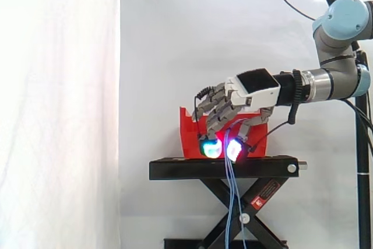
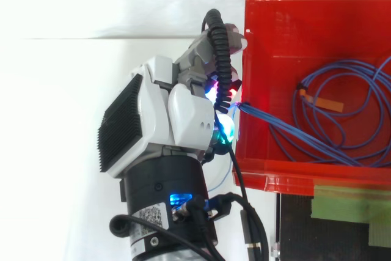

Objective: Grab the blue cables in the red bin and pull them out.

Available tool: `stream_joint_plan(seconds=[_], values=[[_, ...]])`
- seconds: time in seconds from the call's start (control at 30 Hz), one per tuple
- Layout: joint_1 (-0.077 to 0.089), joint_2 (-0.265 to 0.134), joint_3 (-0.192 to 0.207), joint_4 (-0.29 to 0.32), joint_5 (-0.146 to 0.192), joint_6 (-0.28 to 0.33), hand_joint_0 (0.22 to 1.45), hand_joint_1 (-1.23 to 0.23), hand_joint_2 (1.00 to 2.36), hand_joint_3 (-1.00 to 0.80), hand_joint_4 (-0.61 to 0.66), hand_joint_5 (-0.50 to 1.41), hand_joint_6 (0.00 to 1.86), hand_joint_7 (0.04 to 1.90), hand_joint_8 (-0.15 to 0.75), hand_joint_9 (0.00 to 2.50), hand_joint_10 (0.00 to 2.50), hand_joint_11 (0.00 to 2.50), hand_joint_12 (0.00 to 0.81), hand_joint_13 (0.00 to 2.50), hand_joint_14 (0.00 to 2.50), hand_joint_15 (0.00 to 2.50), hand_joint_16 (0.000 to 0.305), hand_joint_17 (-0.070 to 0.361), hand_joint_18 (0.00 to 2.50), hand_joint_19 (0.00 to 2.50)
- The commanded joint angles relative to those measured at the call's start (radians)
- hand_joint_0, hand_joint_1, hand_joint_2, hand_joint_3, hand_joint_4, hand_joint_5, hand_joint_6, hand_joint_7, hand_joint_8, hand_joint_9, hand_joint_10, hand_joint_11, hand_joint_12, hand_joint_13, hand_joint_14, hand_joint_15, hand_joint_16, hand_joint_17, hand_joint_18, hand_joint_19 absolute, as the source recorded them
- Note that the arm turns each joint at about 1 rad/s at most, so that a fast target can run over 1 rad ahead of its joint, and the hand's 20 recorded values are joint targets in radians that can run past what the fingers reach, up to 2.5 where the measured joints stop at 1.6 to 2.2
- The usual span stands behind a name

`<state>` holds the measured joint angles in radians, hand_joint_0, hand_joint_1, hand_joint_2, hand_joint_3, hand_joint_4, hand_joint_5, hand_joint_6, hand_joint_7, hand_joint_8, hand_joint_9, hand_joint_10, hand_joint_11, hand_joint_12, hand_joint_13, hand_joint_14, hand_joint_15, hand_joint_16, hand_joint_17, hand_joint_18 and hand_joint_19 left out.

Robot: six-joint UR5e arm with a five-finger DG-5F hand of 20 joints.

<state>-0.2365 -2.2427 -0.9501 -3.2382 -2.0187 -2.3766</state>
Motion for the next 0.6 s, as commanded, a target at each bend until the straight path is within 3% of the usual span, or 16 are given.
stream_joint_plan(seconds=[0.0,0.43,0.57], values=[[0.000,0.000,-0.001,0.000,0.000,0.000,0.85,-1.03,1.00,-1.00,0.21,0.90,0.20,0.90,0.288,1.00,0.03,0.84,0.358,0.69,0.02,0.49,0.051,0.115,0.67,0.69],[0.000,0.000,-0.026,-0.017,0.001,-0.006,0.84,-1.00,1.00,-1.00,0.20,0.87,0.41,0.83,0.291,1.01,0.03,0.87,0.358,0.70,0.02,0.49,0.051,0.115,0.67,0.70],[0.003,0.000,-0.029,-0.011,0.005,-0.006,0.85,-1.00,1.00,-1.00,0.18,0.84,0.65,0.75,0.290,1.03,0.03,0.88,0.355,0.71,0.02,0.49,0.051,0.114,0.68,0.69]])
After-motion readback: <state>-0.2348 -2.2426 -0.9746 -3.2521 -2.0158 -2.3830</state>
